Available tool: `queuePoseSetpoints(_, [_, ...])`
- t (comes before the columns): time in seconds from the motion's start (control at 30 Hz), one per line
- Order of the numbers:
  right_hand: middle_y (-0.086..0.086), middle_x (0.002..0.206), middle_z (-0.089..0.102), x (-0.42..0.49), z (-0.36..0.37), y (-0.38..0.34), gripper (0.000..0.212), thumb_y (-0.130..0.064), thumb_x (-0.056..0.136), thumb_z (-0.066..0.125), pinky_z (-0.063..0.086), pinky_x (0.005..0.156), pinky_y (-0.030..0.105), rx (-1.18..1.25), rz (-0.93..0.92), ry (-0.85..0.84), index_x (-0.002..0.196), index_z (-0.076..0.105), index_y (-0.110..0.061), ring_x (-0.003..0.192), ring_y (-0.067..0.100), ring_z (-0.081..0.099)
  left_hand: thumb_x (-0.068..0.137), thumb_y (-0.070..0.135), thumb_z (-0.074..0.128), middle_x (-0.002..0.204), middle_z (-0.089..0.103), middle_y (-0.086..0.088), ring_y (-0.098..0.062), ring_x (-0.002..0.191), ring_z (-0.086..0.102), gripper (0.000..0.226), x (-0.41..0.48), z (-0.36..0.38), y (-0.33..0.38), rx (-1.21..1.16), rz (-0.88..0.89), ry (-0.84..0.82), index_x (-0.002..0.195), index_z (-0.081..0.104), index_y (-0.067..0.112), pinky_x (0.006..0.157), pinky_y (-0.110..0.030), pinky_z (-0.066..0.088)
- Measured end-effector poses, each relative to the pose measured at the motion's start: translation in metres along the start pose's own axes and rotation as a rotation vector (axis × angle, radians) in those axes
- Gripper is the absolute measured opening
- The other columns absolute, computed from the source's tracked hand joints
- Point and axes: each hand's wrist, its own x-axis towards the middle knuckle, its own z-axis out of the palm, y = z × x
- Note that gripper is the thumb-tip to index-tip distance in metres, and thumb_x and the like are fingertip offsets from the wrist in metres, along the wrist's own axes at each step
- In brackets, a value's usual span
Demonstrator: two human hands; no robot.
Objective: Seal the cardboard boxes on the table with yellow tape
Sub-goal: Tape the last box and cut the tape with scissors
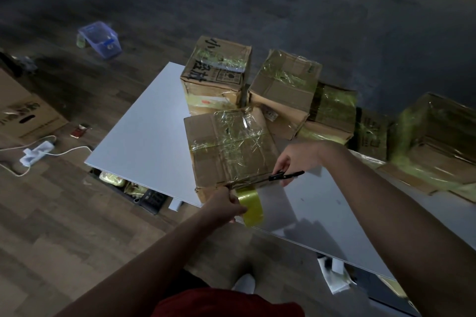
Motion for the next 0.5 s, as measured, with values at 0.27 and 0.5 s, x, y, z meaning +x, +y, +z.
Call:
queuePoseSetpoints(0.27, [-0.005,0.084,0.071,-0.002,-0.0016,-0.0045,0.027,-0.026,0.082,0.076,0.046,0.062,0.016,0.016,-0.003,-0.021,0.108,0.07,-0.019,0.069,0.004,0.059,0.083,0.009,0.07,0.08,0.06,-0.012,-0.019,0.066,0.059,0.016,0.0006,0.0,0.0002,0.024,0.009,-0.007,0.084,0.054,0.008,0.065,-0.033,0.052])
queuePoseSetpoints(0.5, [-0.004,0.083,0.072,-0.001,0.0,-0.0039,0.025,-0.021,0.081,0.076,0.048,0.066,0.021,0.0,0.003,-0.018,0.105,0.07,-0.018,0.065,0.006,0.059,0.083,0.009,0.071,0.082,0.061,-0.014,-0.021,0.07,0.061,0.028,0.0017,-0.0012,-0.001,-0.011,-0.005,-0.015,0.101,0.058,-0.007,0.071,-0.038,0.056])
